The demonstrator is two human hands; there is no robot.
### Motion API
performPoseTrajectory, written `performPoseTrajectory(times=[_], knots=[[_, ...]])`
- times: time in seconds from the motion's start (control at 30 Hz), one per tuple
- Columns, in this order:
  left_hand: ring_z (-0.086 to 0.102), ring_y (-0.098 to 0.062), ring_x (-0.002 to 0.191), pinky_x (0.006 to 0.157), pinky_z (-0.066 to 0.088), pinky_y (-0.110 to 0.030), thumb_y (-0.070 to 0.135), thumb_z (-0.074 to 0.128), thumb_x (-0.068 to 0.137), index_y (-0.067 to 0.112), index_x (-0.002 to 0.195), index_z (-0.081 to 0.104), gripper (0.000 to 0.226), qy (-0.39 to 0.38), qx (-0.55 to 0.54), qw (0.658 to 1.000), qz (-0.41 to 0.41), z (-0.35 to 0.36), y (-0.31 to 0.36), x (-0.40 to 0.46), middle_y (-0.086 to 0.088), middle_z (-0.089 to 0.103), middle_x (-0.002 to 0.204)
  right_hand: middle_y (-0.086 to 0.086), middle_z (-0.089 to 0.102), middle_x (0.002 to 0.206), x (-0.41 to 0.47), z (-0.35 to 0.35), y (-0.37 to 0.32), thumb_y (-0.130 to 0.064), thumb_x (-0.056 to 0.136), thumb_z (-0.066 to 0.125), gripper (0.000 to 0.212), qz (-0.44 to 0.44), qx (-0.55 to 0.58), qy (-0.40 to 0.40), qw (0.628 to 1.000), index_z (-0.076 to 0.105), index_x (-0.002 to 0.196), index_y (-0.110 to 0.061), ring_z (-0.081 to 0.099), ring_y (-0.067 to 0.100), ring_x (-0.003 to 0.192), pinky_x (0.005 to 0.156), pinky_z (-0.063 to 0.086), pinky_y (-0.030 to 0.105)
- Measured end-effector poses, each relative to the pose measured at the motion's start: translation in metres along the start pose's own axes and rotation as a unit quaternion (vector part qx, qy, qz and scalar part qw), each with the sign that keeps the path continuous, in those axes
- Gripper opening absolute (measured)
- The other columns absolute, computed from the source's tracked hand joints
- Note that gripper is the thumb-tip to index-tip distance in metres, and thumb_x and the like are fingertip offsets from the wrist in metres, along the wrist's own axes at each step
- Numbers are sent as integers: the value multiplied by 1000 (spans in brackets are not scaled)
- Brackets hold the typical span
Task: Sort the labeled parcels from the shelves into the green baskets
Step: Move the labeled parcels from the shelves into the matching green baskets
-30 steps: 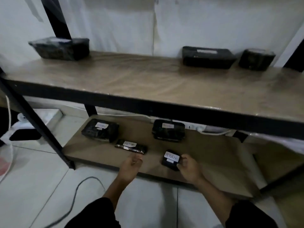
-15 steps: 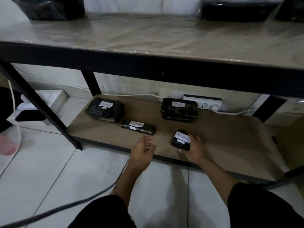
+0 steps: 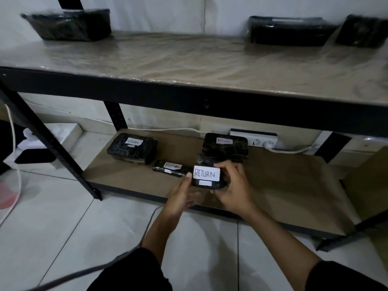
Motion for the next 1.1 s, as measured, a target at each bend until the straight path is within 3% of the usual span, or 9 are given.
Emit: performPoseTrajectory(times=[0.1, 0.27, 0.4, 0.53, 0.67, 0.73, 0.9, 1.03, 1.1], knots=[[69, -15, 89, 79, 51, -31, 38, 45, 95, 17, 121, 57, 36, 4, -31, 1000, -5, 1, 2, -2, -6, 69, 113, -1, 60, 106, -5, 7, 0, 6, 62, 79, 62, 74, 140, -68, 985, 51, 101, -32, 60, 5, 95, 77, 51, 15], [64, -15, 84, 70, 45, -27, 33, 53, 92, 18, 101, 63, 21, 9, -12, 1000, -13, 6, 22, -32, -6, 70, 102, 11, 66, 109, -31, -10, -13, -15, 89, 62, 16, 268, 329, -98, 900, 59, 101, -24, 69, 21, 87, 68, 57, 36], [62, -21, 100, 76, 46, -30, 34, 50, 92, 22, 96, 61, 17, 4, 7, 999, -48, 19, 68, -86, -5, 67, 107, 10, 63, 114, -49, -56, -75, -15, 91, 59, 24, 326, 354, -128, 867, 56, 113, -24, 68, 32, 97, 79, 57, 50], [63, -19, 100, 79, 47, -30, 41, 39, 95, 21, 99, 66, 34, -8, 7, 997, -74, 31, 146, -145, -4, 71, 105, 14, 67, 112, -49, -111, -160, -8, 89, 59, 34, 366, 379, -124, 841, 55, 121, -20, 69, 30, 93, 71, 60, 42], [66, -17, 99, 77, 49, -28, 41, 43, 95, 20, 107, 66, 34, -14, 45, 998, -52, 40, 237, -197, -2, 72, 104, 10, 73, 95, -43, -163, -250, -8, 87, 62, 19, 387, 379, -118, 832, 65, 104, -14, 70, 21, 81, 71, 60, 39], [66, -20, 101, 78, 50, -30, 41, 45, 94, 19, 112, 64, 35, -22, 51, 998, -30, 48, 285, -221, -3, 72, 106, 10, 73, 100, -38, -188, -297, -12, 88, 61, 18, 385, 384, -126, 829, 66, 105, -11, 69, 19, 84, 69, 60, 35], [67, -17, 94, 75, 51, -31, 43, 46, 93, 22, 105, 67, 33, -56, 81, 995, 1, 79, 391, -274, -1, 73, 100, 5, 73, 91, -28, -266, -394, -17, 89, 62, 12, 365, 383, -80, 845, 67, 98, -13, 67, 16, 75, 50, 56, 25], [65, -19, 85, 71, 48, -31, 39, 49, 93, 19, 98, 66, 28, -74, 90, 993, 37, 117, 467, -303, -4, 72, 91, 7, 72, 99, -22, -343, -453, -25, 85, 66, 26, 337, 354, -21, 872, 65, 109, -14, 66, 17, 80, 51, 51, 24], [62, -16, 76, 65, 44, -28, 33, 48, 94, 19, 88, 65, 23, -97, 111, 987, 69, 143, 501, -319, -2, 70, 82, 8, 72, 100, -24, -382, -473, -26, 84, 67, 24, 322, 337, 14, 885, 67, 106, -15, 65, 18, 82, 52, 49, 24]])
Point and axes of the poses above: each hand's wrist, its own x-axis towards the middle knuckle, its own z-axis out of the palm, y = z × x, the point moved 8 cm from there along x, towards the middle knuckle
